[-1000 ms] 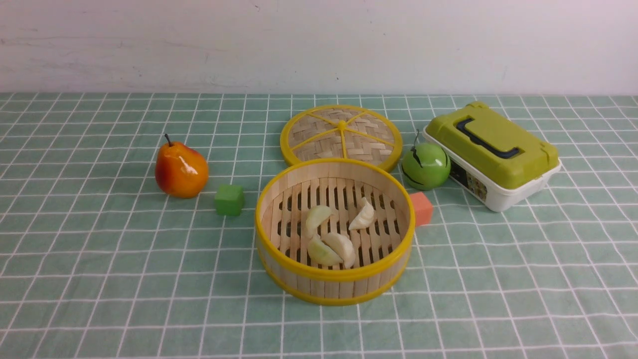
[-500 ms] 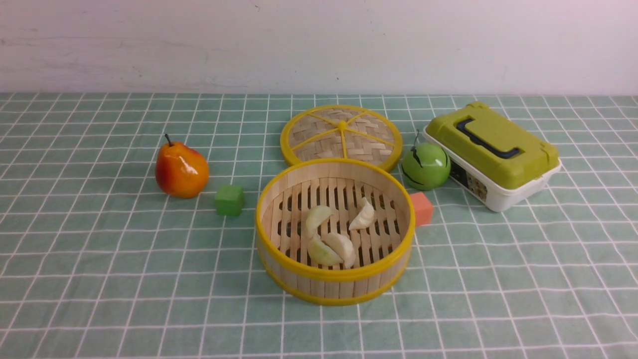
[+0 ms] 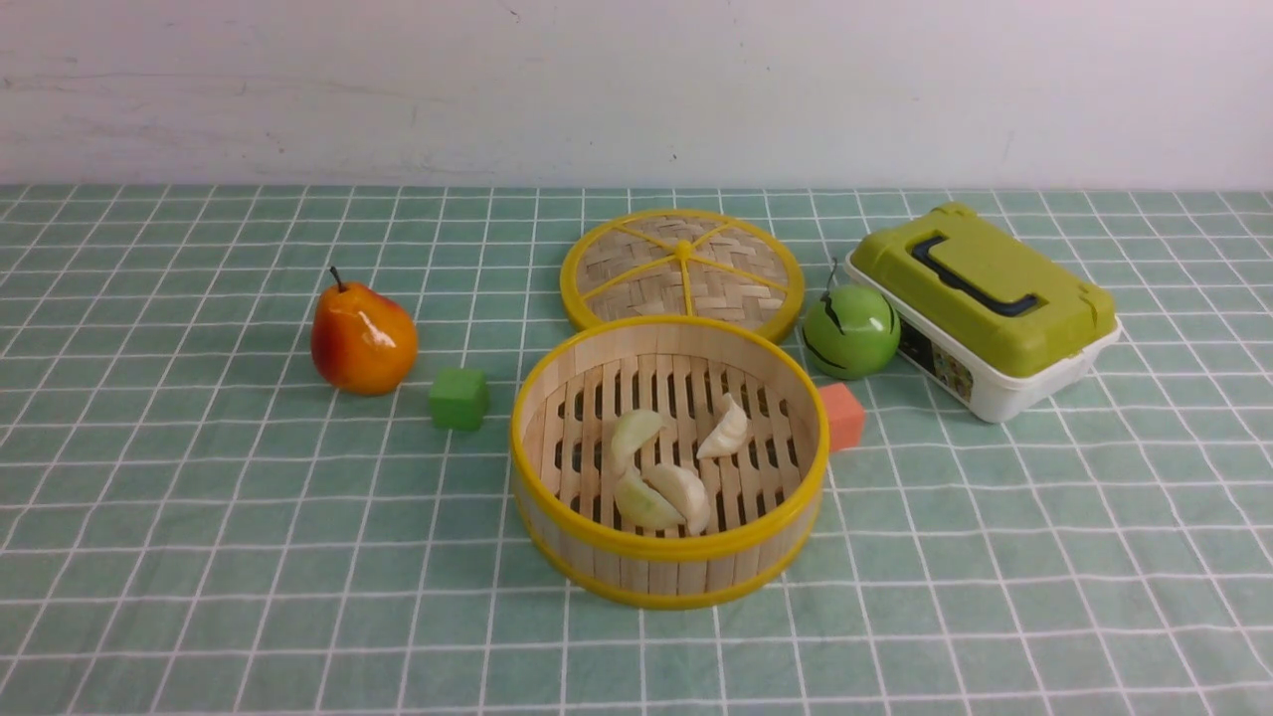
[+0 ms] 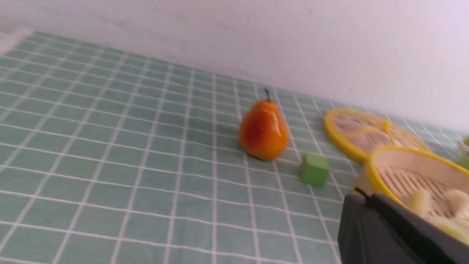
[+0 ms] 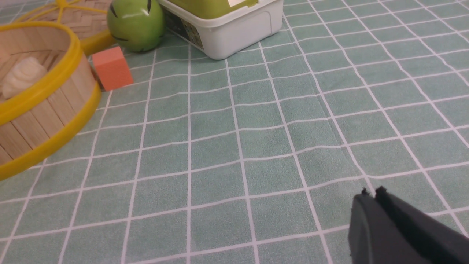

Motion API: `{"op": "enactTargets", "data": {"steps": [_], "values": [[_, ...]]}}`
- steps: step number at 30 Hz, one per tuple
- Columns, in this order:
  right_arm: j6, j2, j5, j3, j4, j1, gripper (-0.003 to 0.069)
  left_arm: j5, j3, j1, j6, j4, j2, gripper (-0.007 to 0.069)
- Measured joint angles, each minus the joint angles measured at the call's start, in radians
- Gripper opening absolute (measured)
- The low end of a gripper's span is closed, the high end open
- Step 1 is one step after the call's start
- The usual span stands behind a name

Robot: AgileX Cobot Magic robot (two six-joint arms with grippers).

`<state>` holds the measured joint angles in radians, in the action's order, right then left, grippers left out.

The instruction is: Put the dumplings into the steamer on the table with the blue tablecloth.

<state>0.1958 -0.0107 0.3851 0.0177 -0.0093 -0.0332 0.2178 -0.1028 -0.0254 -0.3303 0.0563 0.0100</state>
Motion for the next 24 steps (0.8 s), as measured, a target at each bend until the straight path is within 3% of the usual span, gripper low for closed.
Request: {"op": "enactTargets", "data": {"steps": [2, 5, 15, 24], "values": [[0.0, 0.0, 0.0, 0.0, 0.0, 0.0, 0.0015, -0.025, 0.069, 0.089, 0.019, -0.047, -0.02, -0.0014], [0.0, 0.0, 0.0, 0.0, 0.0, 0.0, 0.002, 0.002, 0.122, 0.142, 0.044, -0.073, -0.02, -0.0014], [0.0, 0.0, 0.0, 0.0, 0.0, 0.0, 0.0029, 0.154, 0.132, 0.08, 0.068, -0.046, -0.02, -0.0014], [0.0, 0.0, 0.0, 0.0, 0.0, 0.0, 0.0041, 0.159, 0.133, 0.071, 0.068, -0.038, -0.02, -0.0014]]}}
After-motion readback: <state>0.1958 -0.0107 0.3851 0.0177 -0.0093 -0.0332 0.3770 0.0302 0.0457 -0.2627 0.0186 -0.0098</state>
